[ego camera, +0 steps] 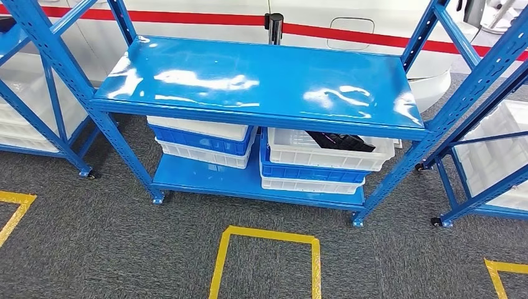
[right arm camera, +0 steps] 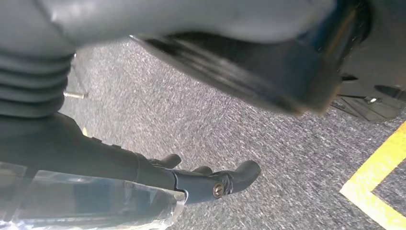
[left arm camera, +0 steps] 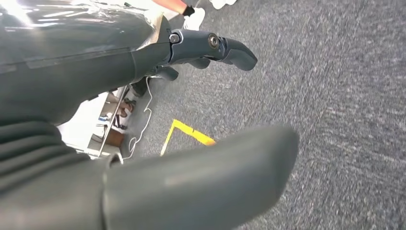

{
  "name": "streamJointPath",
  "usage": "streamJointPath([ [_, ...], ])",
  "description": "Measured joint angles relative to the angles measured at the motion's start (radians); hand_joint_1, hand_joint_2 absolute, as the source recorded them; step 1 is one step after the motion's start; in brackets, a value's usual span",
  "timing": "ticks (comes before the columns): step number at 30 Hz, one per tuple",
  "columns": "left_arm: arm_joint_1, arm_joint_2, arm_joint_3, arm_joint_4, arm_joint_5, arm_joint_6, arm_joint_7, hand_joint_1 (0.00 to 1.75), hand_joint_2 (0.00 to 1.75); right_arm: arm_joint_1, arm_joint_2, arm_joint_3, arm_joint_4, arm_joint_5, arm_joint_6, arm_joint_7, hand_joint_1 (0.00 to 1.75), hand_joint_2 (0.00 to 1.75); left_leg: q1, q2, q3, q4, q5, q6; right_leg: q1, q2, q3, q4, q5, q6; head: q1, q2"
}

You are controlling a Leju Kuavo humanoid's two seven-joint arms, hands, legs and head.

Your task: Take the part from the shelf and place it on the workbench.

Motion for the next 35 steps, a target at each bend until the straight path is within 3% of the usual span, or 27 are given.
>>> streamJointPath([
  [35, 0.193, 0.088, -0.783, -0.139, 0.898, -0.242, 0.0, 0.0, 0.0, 0.137, -0.08, -0.024, -0.152, -0.395, 0.132, -0.056, 0.0, 0.0, 0.003, -0.002, -0.001, -0.001, 0.0, 0.0, 0.003, 0.0, 0.0, 0.0, -0.001, -0.001, 0.0, 0.0],
])
